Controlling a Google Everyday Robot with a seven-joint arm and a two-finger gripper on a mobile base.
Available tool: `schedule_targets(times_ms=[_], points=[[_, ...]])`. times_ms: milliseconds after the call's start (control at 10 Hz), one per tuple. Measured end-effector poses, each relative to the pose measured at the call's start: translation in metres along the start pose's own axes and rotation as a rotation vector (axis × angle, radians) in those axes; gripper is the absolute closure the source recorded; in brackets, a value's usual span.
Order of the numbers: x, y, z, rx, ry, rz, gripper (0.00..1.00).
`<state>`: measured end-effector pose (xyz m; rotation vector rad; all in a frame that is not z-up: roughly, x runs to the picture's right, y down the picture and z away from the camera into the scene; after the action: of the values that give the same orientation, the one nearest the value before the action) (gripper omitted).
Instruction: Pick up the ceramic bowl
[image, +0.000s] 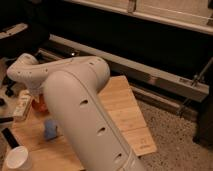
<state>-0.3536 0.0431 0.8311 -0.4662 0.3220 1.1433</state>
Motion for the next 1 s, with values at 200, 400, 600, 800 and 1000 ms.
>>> schedule_targets(times_ms=[200,400,600,800,1000], points=[[-0.010,0.010,0.025,0.055,0.013,-0.037,0.35],[-0.018,0.022,0.045,0.107,0.021,-0.074,0.35],[-0.024,0.034,0.065,0.162,0.026,-0.114,0.35],[-0.032,0.027,0.066,0.176,0.020,-0.081,0.35],[-0.039,-0.002,0.043,0.125,0.015,0.022,0.35]])
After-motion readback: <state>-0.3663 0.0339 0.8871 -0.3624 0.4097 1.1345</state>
